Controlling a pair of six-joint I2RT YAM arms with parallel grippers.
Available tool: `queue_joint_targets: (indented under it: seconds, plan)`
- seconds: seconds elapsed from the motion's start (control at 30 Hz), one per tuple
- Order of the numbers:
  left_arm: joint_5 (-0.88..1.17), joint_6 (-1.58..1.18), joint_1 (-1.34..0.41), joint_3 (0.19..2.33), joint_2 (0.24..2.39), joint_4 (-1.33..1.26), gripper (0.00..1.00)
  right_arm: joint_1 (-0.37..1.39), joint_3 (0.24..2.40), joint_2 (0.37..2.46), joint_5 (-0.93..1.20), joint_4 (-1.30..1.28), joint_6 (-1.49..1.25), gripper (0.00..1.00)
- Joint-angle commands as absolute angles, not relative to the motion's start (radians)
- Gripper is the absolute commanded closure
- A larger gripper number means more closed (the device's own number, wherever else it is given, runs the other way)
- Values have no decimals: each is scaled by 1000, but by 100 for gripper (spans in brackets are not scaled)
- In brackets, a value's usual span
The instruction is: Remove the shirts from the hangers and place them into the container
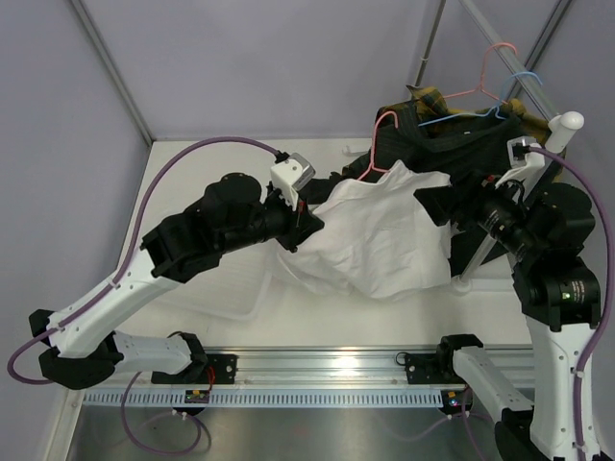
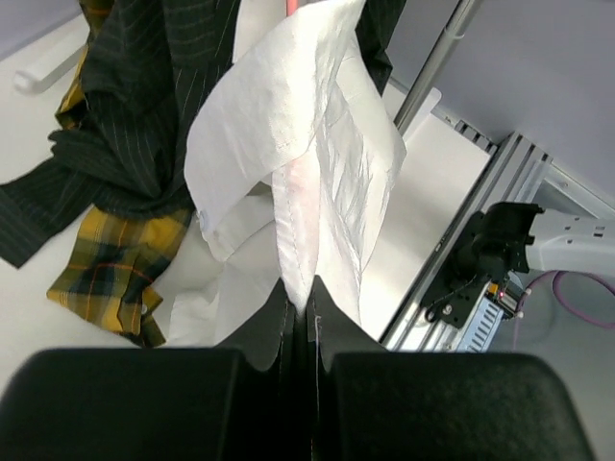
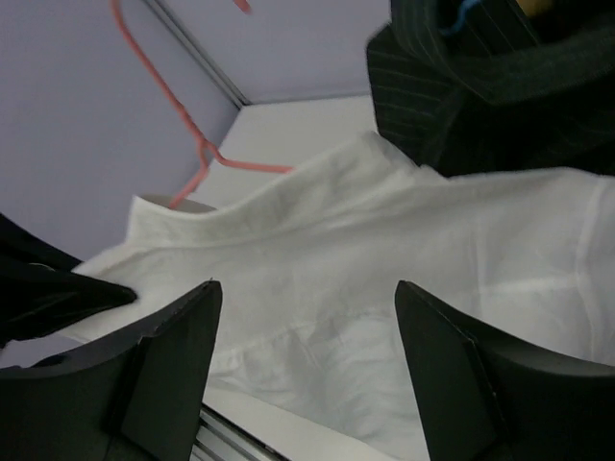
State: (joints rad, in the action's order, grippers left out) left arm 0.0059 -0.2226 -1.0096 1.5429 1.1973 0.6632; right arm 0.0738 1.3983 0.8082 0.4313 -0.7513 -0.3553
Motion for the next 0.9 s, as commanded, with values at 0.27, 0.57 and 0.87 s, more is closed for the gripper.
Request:
queue_joint_targets:
  seconds: [0.27,0.57,0.87]
  plan:
    - [67,-244,-1009,1557,1226,673,100,340,1615,979,427,-609,-437,19]
    - [86,-249,-1009,1546,1197,689,100,365,1572,1040,333,-575,-387,21]
    - [115,-256,-1009,1526,1158,675,100,390,1516,1069,285,-519,-367,24]
